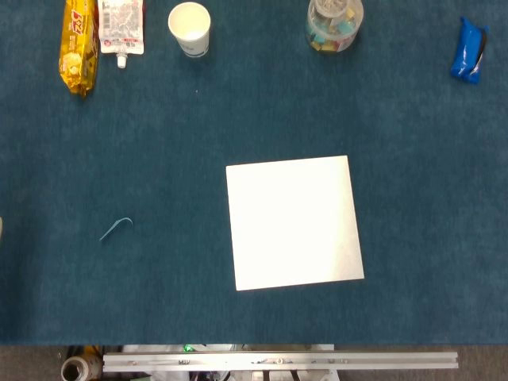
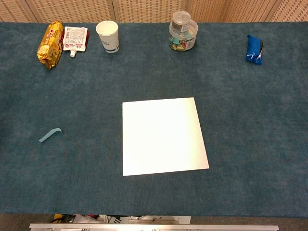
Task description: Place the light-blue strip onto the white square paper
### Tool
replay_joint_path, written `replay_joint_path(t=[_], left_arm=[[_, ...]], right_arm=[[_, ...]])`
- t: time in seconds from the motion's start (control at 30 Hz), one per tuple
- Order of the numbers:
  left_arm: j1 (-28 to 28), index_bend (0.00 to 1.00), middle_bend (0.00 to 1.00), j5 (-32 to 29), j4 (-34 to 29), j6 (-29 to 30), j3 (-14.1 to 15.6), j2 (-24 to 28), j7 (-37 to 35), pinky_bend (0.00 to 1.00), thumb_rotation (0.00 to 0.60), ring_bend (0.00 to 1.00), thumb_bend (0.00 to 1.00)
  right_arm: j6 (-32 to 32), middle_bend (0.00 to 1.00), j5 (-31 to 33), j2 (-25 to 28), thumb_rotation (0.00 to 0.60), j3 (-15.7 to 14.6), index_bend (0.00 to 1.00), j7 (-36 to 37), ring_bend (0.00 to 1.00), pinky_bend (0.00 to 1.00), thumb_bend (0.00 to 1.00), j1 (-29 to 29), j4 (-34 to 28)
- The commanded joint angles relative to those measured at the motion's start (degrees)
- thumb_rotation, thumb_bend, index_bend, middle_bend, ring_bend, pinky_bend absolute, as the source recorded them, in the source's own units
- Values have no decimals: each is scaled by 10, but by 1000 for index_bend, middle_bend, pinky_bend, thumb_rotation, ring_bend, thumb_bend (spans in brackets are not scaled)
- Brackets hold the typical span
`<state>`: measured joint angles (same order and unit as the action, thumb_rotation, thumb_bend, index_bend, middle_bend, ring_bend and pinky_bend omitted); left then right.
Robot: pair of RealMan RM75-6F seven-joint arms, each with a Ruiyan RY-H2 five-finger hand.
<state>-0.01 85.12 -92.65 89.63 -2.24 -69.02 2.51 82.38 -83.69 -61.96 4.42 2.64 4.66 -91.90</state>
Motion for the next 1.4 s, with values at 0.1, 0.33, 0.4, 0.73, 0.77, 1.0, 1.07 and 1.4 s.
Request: replay_joint_path(t=[0.1,0.33,0.4,0.73,0.77,1.0,1.07,1.4], left_arm=[[-1,34,41,-3,-3,-3,-1,4,-5,26,600,36,320],[-4,59,50,11,-11,-9,5,23,-14,26,600,37,319],[-8,74,58,19,-11,-12,7,29,-21,26,600,37,319],[-49,216,251,67,-7,-61,20,44,-24,343,600,250,320],[-54,228,290,69,-9,-69,21,45,-20,424,600,297,320],[-82,388,680,72,-33,-119,30,34,31,834,600,712,293],[-87,395,741,67,-36,-129,30,23,46,894,600,776,284],[-110,391,975,26,-47,-172,23,-36,144,1000,600,987,284]], right_arm=[[1,316,5,3,600,6,117,-5,159,192,130,3,-3],[-1,363,19,15,600,19,117,-26,200,191,130,10,-17],[-3,363,23,19,600,22,117,-33,199,191,130,12,-24],[-12,363,31,23,600,28,117,-41,199,192,130,21,-33],[-13,363,32,23,600,28,117,-42,200,192,130,22,-33],[-20,365,37,20,600,25,117,-39,218,192,130,23,-24],[-23,367,39,18,600,24,117,-36,224,192,129,24,-20],[-37,370,46,10,600,21,119,-19,240,205,129,27,5]])
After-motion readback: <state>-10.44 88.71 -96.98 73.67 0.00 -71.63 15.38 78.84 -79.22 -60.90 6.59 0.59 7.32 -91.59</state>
